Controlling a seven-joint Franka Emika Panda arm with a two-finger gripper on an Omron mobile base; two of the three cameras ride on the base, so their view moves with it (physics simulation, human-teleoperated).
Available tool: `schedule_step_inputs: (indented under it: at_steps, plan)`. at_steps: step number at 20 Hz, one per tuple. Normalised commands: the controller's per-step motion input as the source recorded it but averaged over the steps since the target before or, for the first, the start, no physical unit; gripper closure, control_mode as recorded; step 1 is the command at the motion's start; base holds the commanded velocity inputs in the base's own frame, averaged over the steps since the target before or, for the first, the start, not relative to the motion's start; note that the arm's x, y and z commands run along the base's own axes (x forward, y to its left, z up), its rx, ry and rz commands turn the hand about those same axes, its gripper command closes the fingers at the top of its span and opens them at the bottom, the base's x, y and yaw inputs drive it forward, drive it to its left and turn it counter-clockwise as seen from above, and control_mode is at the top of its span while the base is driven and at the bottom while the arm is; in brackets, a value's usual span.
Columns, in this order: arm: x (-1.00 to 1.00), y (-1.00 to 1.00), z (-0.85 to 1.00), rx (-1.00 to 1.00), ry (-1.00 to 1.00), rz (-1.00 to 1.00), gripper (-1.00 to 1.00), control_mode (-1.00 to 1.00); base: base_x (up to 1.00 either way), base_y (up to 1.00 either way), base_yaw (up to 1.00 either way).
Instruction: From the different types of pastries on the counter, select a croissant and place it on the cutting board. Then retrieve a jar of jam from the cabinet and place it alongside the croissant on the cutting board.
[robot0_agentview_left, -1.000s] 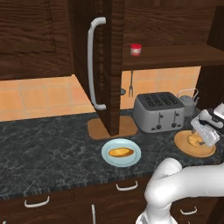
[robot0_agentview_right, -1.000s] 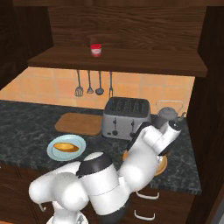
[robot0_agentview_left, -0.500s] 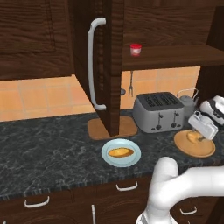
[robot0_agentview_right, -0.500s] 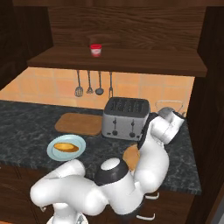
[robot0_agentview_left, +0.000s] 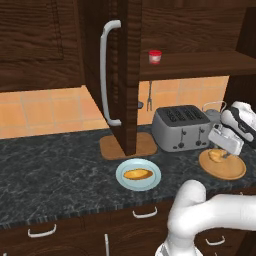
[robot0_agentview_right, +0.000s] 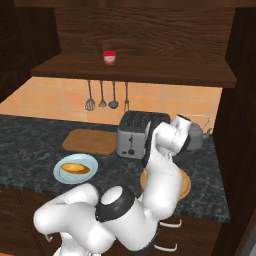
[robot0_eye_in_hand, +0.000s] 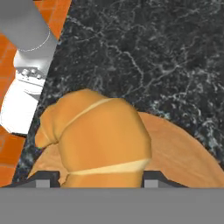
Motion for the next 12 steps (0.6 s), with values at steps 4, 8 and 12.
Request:
schedule_step_inputs:
  at_steps: [4,8,12]
  plan:
    - [-0.47,0.86,0.04,-0.05,-0.05,0.02,1.00,-1.00,0.00,0.00,0.00]
    - [-0.01,1.00,0.12,0.00,0.00,0.00,1.00,-1.00,0.00,0.00,0.00]
    - [0.00,1.00,0.11,0.00,-0.02,0.00,1.00,-1.00,0.00,0.00,0.00]
